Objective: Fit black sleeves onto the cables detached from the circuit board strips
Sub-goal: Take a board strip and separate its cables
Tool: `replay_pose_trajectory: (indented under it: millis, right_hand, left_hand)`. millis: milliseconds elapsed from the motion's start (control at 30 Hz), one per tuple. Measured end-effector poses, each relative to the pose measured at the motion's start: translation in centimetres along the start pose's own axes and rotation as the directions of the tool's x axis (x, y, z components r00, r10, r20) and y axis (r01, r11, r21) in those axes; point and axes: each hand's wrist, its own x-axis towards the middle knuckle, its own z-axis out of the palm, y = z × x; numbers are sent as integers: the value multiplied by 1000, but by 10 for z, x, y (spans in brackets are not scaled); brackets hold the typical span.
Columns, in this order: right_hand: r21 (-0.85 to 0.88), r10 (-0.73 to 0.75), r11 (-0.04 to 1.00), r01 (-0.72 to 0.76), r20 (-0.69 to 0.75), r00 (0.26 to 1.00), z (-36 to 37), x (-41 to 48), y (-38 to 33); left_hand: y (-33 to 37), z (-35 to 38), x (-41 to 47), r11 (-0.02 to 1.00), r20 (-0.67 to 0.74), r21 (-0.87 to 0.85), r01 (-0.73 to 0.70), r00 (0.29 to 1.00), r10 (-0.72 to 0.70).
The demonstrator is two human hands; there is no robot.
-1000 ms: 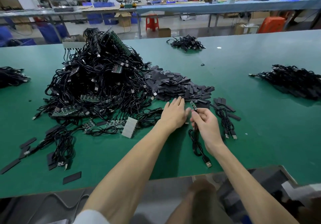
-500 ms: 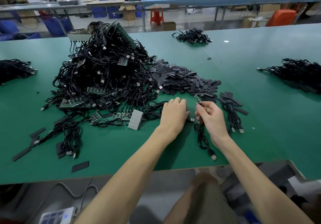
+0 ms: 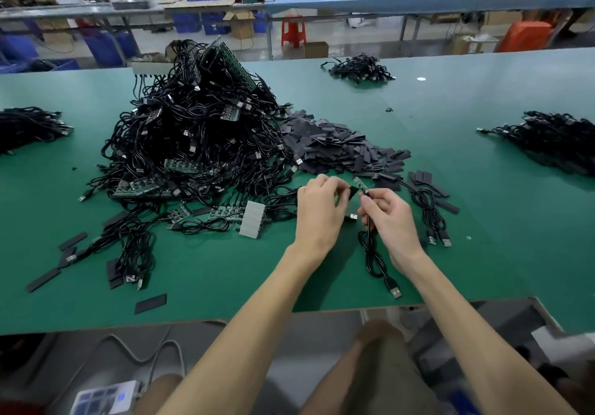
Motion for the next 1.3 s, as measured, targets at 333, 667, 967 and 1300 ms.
replay_pose_trajectory:
  millis: [333,667,967,1300]
  right_hand:
    - [-54,-5,998,15,169,986,1,-3,-5]
    - [31,20,999,-27,183,983,-4,-3,-5]
    - [73,-13,997,-7,264,964,-4,-4,-6]
    - [36,-20,999,12,230,973,-3,-3,-2]
  left_hand:
    - [-15,-12,-34,661,190,-696,280,960,-206]
    - [-18,-16,-36,512,297,-757,406,911,-285]
    - [-19,-12,-37,539,278,-745,392,918,-284]
    - [-20,-9,-37,573,275,-729,376,926,-258]
